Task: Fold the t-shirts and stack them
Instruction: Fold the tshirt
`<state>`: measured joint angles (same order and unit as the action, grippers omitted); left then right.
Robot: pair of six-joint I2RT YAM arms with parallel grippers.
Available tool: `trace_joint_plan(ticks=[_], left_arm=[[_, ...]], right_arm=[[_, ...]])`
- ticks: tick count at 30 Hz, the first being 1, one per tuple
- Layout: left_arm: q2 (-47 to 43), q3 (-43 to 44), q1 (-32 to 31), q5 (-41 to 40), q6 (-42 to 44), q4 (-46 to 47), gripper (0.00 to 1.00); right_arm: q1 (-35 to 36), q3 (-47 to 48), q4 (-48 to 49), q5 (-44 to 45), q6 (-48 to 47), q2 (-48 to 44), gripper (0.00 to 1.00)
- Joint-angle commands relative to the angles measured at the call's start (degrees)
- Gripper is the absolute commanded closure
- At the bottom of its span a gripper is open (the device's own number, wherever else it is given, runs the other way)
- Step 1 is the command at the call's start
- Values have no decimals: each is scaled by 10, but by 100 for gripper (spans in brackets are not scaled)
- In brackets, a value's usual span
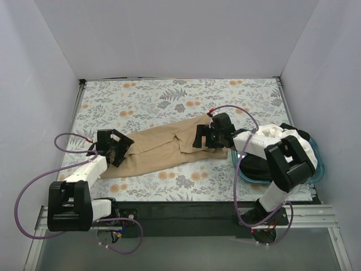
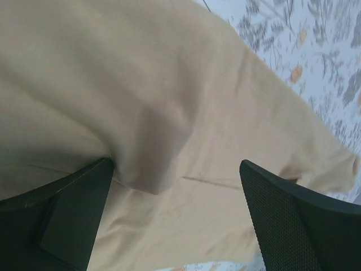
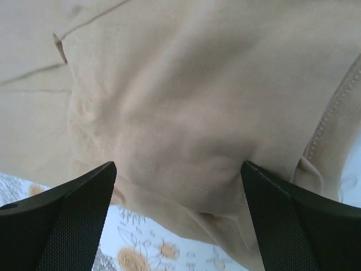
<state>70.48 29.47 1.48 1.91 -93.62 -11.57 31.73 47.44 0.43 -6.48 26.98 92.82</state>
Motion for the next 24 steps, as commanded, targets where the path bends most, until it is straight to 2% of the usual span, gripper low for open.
trace_joint_plan(ticks=[1, 4, 9, 10, 13, 16, 17, 24], left_arm=[[-11, -35, -62, -6, -32, -74, 4], [-39, -49, -136, -12, -61, -101, 4], [-101, -88, -220, 10, -113, -129, 4], [-108, -95, -249, 15, -134, -128, 4], [-115, -131, -310, 33, -169, -114, 4], [-109, -167, -365, 63, -204, -71, 4], [-107, -169, -379, 66, -216, -46, 4], [-36, -89, -491, 20, -181, 2, 4]], right_arm=[[-40, 47, -13, -34, -42, 99, 2], [-58, 126, -13, -57, -64, 162, 2], [-67, 279, -37, -69, -126, 270, 2], [-67, 330, -43, -71, -134, 285, 2], [-67, 402, -53, -104, -149, 351, 2], [-66, 517, -103, -159, -144, 429, 2], [-64, 568, -114, -175, -145, 446, 2], [-55, 706, -140, -180, -135, 547, 2]])
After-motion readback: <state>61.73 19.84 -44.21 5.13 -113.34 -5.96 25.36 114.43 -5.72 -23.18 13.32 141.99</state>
